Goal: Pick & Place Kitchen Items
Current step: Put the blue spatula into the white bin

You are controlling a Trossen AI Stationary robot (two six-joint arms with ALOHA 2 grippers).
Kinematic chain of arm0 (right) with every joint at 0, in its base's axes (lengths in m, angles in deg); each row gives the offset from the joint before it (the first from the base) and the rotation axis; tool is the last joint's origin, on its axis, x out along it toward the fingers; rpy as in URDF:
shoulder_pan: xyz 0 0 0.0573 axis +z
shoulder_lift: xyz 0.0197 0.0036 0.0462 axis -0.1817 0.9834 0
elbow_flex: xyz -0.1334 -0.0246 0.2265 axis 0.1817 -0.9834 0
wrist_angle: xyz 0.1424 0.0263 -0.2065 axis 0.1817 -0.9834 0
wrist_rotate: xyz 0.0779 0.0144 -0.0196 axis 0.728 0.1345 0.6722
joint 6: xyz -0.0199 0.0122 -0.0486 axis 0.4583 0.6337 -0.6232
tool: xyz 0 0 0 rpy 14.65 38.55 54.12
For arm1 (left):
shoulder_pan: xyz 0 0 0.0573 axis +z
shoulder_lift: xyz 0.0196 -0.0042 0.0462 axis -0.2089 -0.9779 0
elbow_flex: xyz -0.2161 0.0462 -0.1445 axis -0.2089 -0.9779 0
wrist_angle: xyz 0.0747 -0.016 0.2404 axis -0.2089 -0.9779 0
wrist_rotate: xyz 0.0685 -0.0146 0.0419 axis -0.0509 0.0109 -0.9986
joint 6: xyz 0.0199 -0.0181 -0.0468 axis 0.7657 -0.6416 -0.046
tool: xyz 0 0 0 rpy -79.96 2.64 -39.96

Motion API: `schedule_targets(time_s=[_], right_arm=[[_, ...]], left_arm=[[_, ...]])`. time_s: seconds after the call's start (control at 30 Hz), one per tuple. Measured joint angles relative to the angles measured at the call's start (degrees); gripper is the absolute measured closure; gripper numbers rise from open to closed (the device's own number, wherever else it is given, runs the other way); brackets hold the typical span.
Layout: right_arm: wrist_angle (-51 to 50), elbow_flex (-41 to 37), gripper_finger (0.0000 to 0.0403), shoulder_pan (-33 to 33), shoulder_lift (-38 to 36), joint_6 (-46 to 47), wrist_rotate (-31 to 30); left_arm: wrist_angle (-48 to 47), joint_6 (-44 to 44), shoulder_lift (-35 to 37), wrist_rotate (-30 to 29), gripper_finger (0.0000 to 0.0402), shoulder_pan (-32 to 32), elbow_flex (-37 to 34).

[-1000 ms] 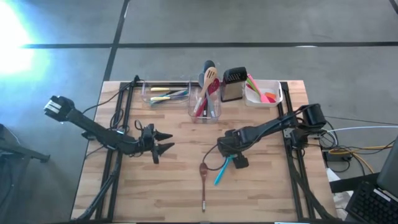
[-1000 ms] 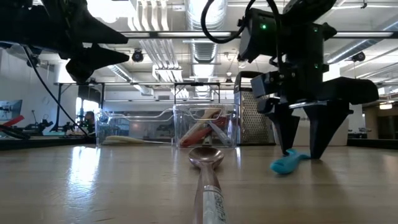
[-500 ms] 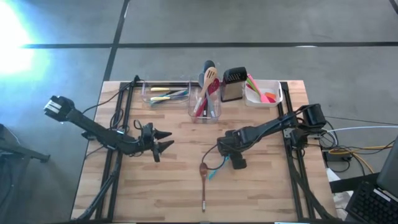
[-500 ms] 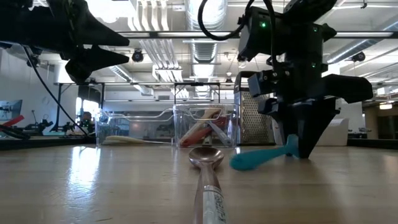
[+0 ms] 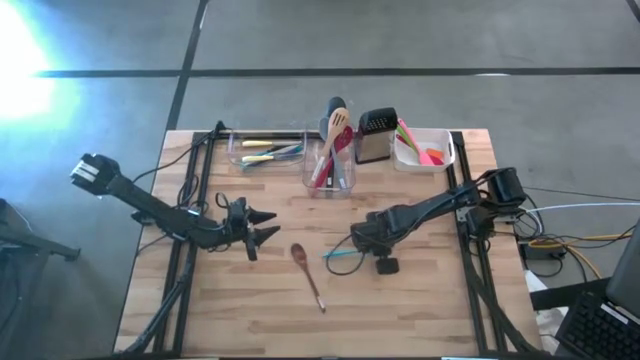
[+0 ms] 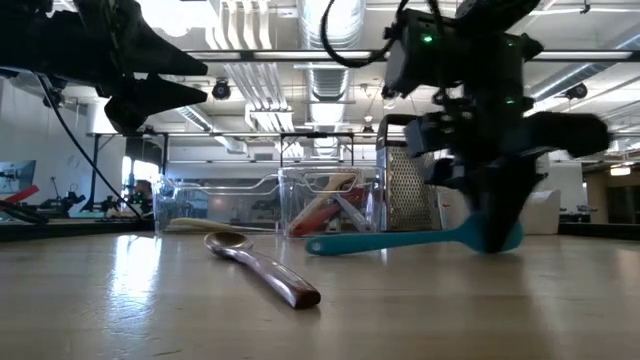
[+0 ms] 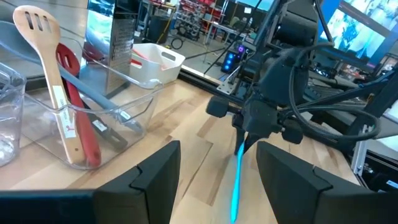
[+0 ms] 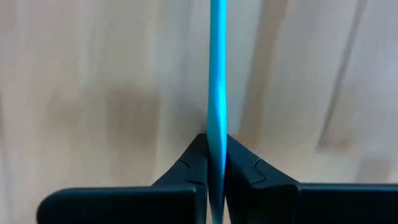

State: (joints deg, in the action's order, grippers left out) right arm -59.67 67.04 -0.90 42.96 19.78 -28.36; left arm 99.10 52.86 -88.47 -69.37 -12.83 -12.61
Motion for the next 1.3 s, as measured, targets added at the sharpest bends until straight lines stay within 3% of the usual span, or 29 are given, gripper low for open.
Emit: schedule_targets(time_s=[0.17,0.3,0.43,0.7,0.83,1.13,1.3], right_arm=[[-5.3,-0.4,0.0389,0.5,-7.6,2.9,0.9],[-6.1,-0.3,0.0389,1.0,-16.0,5.6,-4.0],[-6.5,-0.5,0.0389,1.9,-25.7,7.9,-12.1],[-12.0,-2.8,0.0390,2.2,-43.1,17.2,-34.8],[-12.0,-4.5,0.0390,1.1,-49.5,19.6,-40.6],[-18.5,-5.4,0.0390,-10.2,-54.3,24.9,-50.2],[-21.0,-6.3,0.0390,-18.8,-52.4,24.2,-50.7]], left_arm=[[-0.1,-0.8,-0.1,0.4,0.0186,0.0,0.0],[-0.4,-2.2,-0.8,0.7,0.0186,0.0,0.0],[-0.4,-2.9,-1.4,0.7,0.0186,0.0,0.0],[0.3,-3.9,-2.7,0.6,0.0186,0.0,0.0],[2.2,-3.6,-2.9,0.4,0.0186,0.3,0.0],[7.1,1.3,-2.6,0.3,0.0186,0.9,0.0],[7.1,3.1,-2.6,0.4,0.0186,1.1,0.4]])
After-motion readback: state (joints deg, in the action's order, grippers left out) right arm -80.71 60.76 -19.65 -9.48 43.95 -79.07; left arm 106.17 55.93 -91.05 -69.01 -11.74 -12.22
